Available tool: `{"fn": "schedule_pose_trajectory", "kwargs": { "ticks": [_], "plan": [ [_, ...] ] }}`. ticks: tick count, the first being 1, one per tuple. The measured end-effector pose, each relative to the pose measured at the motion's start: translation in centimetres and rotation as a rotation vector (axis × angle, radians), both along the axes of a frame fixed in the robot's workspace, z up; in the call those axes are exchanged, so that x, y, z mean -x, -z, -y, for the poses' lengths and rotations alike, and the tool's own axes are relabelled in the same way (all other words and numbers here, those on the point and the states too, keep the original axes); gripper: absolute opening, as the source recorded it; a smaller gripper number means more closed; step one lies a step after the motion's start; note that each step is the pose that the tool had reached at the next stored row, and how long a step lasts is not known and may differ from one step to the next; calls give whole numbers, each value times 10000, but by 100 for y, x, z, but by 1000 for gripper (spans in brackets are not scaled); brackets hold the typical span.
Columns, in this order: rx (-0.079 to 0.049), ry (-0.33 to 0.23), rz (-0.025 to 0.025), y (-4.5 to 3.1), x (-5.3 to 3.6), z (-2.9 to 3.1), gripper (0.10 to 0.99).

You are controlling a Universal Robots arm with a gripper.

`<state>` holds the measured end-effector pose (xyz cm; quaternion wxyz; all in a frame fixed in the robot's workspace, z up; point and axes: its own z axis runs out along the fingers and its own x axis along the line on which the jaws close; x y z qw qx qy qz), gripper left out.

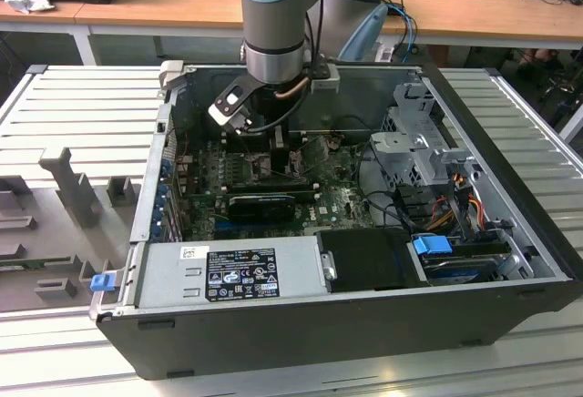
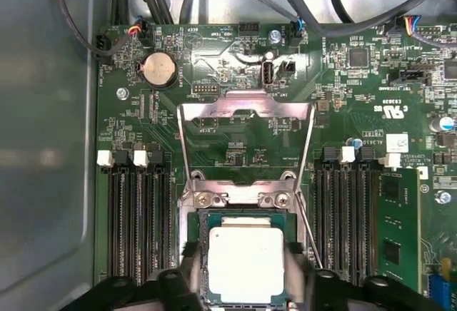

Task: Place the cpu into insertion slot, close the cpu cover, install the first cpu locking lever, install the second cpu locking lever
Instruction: 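Place the cpu into insertion slot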

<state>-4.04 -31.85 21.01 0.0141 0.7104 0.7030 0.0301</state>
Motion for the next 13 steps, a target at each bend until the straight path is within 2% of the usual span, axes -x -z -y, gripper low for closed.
{"fn": "schedule_pose_trajectory", "kwargs": {
  "ticks": [3, 4, 5, 6, 9, 13],
  "plan": [
    [11, 0, 0, -33, 0, 0, 345],
    [16, 0, 0, -41, 0, 0, 345],
    [18, -1, 0, -47, 0, 0, 282],
    [20, 0, 0, -54, 0, 0, 282],
    [20, 0, 1, -70, 0, 0, 106],
    [24, 0, 0, -118, 0, 0, 106]
  ]
}}
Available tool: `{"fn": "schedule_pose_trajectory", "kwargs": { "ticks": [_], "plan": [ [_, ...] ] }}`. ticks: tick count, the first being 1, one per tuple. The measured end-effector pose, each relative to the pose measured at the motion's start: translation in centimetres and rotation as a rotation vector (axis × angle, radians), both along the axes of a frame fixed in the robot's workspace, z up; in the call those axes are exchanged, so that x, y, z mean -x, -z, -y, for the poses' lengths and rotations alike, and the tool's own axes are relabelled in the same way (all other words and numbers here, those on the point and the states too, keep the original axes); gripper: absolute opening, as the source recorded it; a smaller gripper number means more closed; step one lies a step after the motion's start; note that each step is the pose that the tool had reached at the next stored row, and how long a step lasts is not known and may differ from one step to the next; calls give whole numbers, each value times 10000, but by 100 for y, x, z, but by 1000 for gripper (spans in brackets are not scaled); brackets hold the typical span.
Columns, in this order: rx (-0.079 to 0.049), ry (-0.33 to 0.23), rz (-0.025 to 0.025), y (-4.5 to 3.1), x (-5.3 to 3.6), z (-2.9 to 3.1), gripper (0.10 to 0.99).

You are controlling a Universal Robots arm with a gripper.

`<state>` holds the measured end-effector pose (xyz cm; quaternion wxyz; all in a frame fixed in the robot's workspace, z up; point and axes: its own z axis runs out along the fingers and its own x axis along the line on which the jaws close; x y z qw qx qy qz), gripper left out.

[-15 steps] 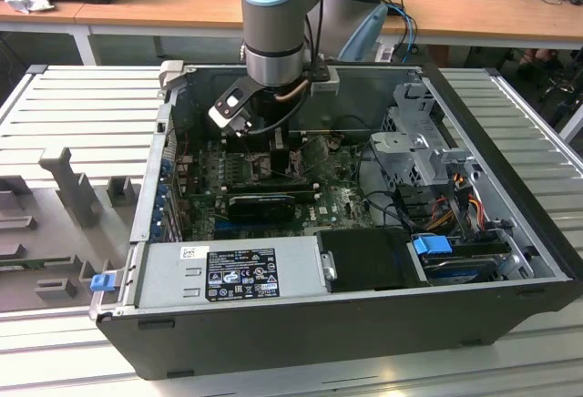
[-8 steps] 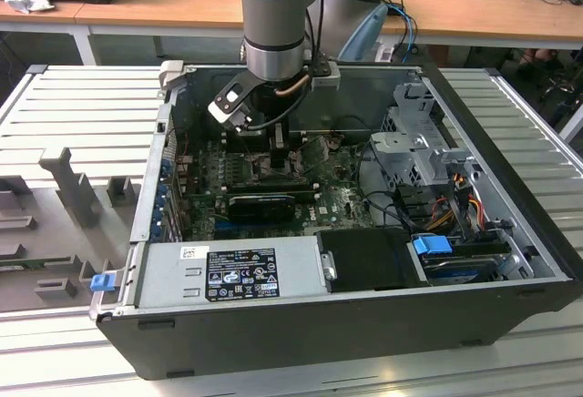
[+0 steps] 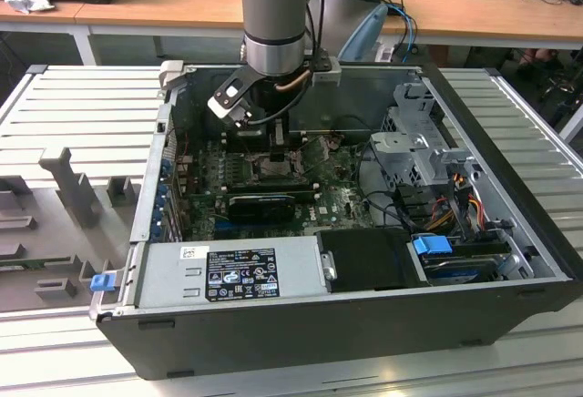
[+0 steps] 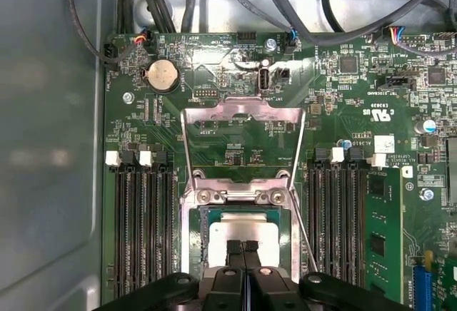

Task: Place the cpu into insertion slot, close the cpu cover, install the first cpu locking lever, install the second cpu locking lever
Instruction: 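Place the cpu into insertion slot, then close the cpu cover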

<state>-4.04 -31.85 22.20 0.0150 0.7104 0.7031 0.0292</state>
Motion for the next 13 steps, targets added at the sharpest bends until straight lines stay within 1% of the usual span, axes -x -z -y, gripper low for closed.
{"fn": "schedule_pose_trajectory", "kwargs": {
  "ticks": [4, 5, 7, 10, 13],
  "plan": [
    [2, 1, -5, -28, -6, 0, 106],
    [-7, 0, -28, -29, -47, 0, 106],
    [-8, 0, -31, -29, -83, 2, 106],
    [-8, 0, -36, -29, -118, 3, 106],
    [-6, 1, -36, -30, -127, 4, 106]
  ]
}}
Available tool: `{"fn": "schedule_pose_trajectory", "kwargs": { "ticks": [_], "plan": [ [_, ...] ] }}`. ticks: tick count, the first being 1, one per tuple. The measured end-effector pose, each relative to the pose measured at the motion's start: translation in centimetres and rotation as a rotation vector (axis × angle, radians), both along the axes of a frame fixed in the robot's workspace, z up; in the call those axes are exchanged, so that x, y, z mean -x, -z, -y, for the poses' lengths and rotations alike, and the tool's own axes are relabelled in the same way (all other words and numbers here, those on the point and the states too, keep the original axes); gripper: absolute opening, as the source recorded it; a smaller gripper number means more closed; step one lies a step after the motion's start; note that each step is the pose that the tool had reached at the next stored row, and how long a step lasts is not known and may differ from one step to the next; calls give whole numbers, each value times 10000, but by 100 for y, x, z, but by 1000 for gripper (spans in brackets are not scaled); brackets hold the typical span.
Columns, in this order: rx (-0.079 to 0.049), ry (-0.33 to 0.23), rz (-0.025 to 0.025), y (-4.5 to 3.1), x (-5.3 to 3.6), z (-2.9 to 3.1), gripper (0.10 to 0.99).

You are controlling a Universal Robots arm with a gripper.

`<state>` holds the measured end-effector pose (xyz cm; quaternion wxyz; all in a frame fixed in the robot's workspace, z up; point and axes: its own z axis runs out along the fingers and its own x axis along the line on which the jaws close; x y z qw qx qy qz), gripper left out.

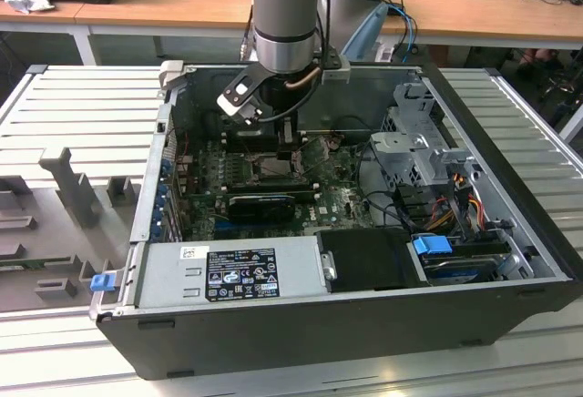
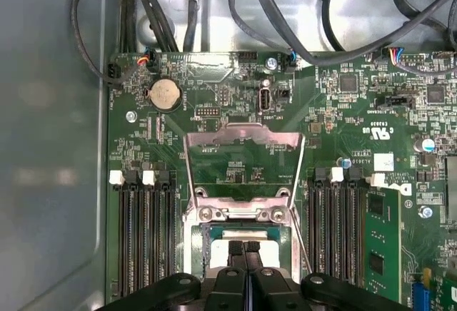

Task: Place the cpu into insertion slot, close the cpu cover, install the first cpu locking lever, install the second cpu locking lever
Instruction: 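Close the cpu cover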

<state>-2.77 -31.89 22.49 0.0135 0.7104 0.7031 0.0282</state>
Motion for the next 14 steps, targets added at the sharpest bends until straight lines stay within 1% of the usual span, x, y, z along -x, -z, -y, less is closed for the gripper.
{"fn": "schedule_pose_trajectory", "kwargs": {
  "ticks": [5, 14],
  "plan": [
    [-3, 0, 1, -68, 0, 0, 106],
    [-2, 0, 0, -89, -1, 0, 106]
  ]
}}
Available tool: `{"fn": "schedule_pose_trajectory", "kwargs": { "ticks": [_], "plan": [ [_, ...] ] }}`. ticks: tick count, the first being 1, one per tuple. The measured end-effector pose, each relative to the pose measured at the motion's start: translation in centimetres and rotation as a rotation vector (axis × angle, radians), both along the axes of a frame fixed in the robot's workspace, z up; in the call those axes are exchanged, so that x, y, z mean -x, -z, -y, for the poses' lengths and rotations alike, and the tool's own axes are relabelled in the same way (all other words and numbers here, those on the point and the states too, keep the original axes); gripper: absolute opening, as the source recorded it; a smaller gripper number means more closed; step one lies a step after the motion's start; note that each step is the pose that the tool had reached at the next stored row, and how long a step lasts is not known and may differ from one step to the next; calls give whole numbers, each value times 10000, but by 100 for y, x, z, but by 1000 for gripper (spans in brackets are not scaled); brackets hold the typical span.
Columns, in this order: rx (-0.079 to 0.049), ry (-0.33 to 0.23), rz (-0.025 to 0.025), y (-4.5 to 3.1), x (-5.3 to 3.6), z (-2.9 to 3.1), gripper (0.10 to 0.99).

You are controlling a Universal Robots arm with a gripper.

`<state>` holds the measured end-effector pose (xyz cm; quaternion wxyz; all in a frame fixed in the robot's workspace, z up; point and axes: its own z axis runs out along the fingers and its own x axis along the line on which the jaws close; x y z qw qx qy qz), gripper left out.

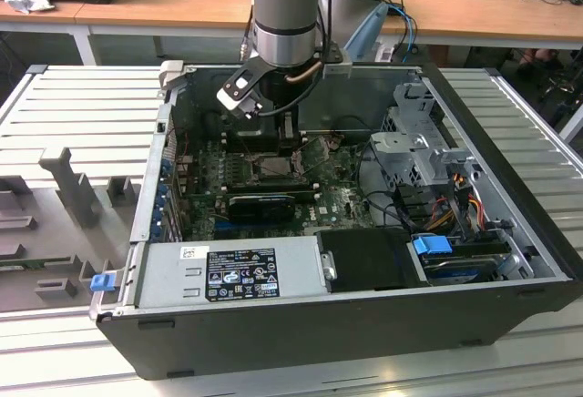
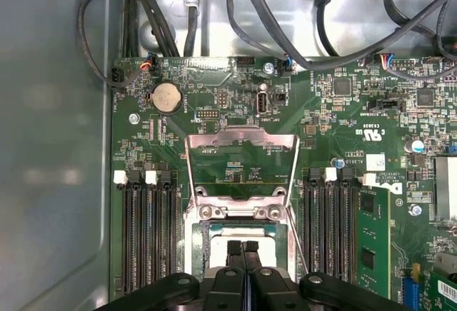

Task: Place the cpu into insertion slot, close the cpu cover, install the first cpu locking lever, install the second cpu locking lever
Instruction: 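Close the cpu cover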

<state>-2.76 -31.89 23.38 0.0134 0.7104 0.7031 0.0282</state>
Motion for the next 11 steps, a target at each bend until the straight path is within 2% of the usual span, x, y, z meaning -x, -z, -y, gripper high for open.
{"fn": "schedule_pose_trajectory", "kwargs": {
  "ticks": [11],
  "plan": [
    [2, 0, -1, -38, -22, 0, 106]
  ]
}}
